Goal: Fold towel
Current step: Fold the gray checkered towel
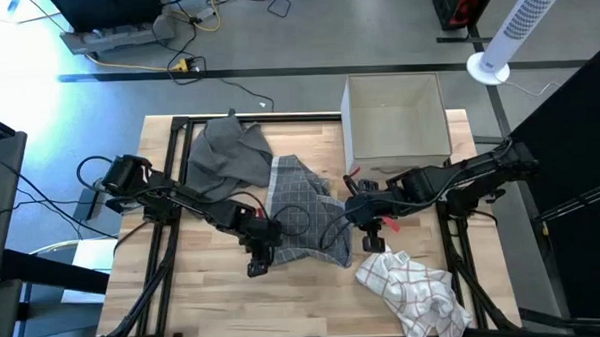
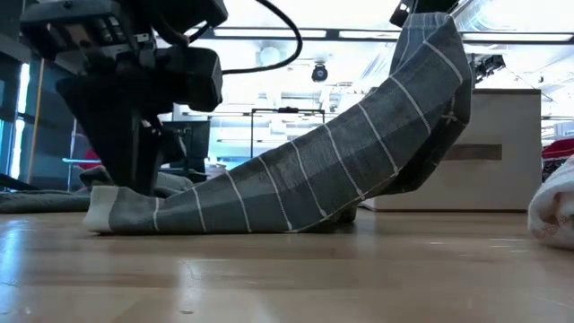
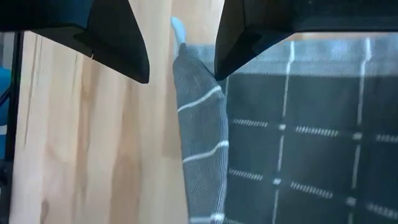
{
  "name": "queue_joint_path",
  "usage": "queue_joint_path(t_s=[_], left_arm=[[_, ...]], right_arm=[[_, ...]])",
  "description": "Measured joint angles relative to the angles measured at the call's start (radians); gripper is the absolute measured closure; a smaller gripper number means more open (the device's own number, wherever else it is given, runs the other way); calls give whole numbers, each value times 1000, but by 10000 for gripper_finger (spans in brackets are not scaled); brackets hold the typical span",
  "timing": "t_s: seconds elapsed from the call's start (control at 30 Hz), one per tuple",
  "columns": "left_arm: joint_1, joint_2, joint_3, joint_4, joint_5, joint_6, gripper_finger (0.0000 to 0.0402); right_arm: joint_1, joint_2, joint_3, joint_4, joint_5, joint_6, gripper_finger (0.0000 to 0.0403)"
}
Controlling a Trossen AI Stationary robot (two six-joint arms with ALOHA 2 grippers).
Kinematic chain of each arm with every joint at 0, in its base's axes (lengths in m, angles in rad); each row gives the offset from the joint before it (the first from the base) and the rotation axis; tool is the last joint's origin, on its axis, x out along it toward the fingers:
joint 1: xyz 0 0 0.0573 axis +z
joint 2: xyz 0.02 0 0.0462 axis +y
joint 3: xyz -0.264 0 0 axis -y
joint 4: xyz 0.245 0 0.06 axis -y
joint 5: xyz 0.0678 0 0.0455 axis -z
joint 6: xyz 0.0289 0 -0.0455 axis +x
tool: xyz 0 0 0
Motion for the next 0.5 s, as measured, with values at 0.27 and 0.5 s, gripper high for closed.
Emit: queue_joint_path(t_s=[0.27,0.5], left_arm=[[-45,17,0,-17,-44,-1,227],[-52,18,0,-25,-117,17,235]], right_arm=[[0,0,0,-7,3,-18,403],[0,0,0,-8,11,-19,403]])
